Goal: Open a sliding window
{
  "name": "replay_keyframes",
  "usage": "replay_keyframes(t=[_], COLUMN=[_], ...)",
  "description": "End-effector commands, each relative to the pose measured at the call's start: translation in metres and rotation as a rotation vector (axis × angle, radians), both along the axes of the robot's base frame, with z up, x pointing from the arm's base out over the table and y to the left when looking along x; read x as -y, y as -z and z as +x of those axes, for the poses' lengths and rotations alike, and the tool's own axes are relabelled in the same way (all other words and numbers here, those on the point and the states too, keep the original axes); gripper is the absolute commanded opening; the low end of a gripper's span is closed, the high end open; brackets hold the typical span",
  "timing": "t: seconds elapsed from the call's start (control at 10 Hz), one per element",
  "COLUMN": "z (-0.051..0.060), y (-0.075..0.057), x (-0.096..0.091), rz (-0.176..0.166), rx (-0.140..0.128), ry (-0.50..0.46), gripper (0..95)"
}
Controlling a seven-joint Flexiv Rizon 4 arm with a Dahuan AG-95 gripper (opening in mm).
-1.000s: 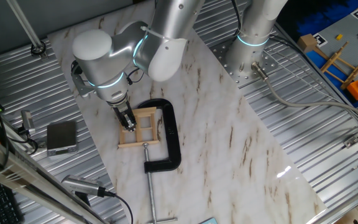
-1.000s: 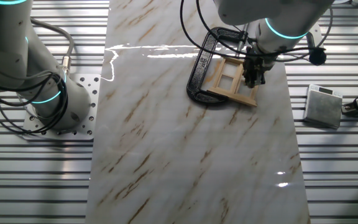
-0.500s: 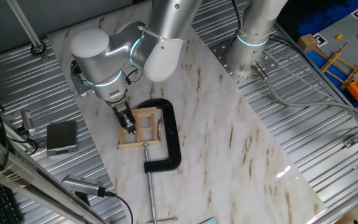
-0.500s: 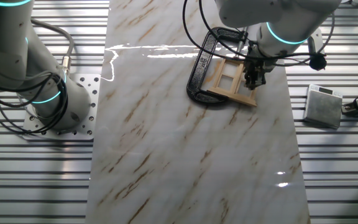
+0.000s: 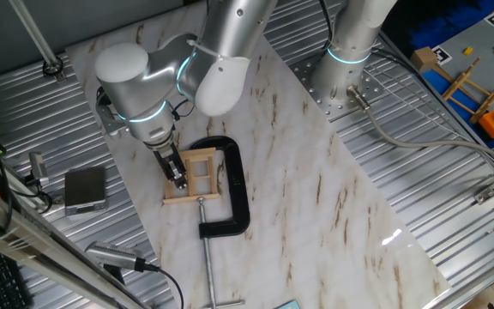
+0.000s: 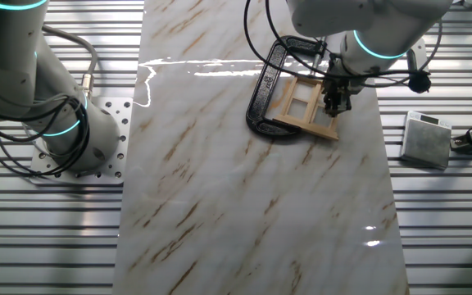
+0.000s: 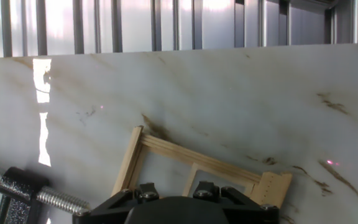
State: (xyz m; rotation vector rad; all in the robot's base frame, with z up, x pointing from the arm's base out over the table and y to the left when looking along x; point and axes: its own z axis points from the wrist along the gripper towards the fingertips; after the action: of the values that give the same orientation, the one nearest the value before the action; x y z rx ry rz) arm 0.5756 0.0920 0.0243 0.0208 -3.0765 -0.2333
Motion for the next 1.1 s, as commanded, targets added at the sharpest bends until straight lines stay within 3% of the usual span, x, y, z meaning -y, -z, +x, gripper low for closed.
replay_keyframes(t=[0.1,0.3,1.1], z=[0.0006,0.0011,0.0003], y=[0.0001,0.0006,0.0014], x=[-0.0012,-0.0021,-0.0031], rz=[0.014,0.03,0.035], rx=[0.0,-0.003,-0.005], ry=[-0.007,-0.005,-0.022], gripper=[38.0,38.0,38.0])
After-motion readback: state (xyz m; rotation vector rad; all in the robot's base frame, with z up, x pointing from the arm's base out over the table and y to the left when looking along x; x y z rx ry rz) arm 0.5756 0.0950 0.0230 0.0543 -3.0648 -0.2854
